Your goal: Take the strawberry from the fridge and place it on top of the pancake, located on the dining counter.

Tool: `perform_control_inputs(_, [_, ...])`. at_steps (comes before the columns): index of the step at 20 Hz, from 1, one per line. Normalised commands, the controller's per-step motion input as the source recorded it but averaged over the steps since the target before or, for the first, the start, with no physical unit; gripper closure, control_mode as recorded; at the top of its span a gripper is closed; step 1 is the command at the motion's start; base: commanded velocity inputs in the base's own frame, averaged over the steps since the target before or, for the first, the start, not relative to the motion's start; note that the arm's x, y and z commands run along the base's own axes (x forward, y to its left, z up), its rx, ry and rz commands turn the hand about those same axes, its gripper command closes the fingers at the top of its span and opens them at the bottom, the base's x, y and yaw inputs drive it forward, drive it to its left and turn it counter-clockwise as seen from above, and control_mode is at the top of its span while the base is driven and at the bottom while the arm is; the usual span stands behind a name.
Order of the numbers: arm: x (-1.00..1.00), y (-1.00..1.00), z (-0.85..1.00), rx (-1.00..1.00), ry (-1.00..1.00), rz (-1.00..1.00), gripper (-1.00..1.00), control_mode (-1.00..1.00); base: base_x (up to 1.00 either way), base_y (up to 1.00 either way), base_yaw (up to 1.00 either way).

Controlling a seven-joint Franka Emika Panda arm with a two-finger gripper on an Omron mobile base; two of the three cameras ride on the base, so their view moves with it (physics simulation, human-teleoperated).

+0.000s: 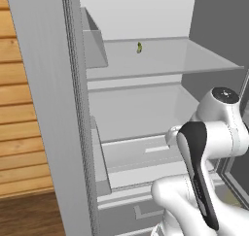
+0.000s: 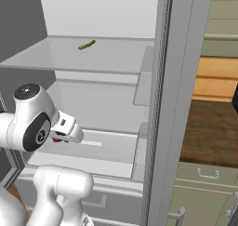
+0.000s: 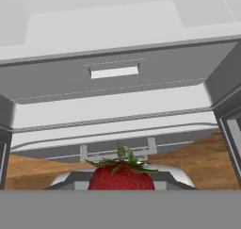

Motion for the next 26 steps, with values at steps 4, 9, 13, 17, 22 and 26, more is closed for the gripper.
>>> perform_control_inputs(4, [0.0, 0.0, 0.0, 0.0, 0.0, 0.0, 1.0, -1.0, 0.0, 0.0, 0.0])
perform_control_inputs(9, [0.0, 0.0, 0.0, 0.0, 0.0, 0.01, 1.0, -1.0, 0.0, 0.0, 0.0])
perform_control_inputs(13, [0.0, 0.0, 0.0, 0.0, 0.0, 0.0, 1.0, 1.0, -0.15, 0.0, 0.1])
perform_control_inputs(17, [0.0, 0.0, 0.0, 0.0, 0.0, 0.0, 1.0, 1.0, -0.18, 0.13, 0.27])
perform_control_inputs(22, [0.0, 0.0, 0.0, 0.0, 0.0, 0.0, 1.0, 1.0, -0.38, 0.07, 0.4])
perform_control_inputs(26, [0.0, 0.0, 0.0, 0.0, 0.0, 0.0, 1.0, 1.0, -0.34, -0.14, 0.57])
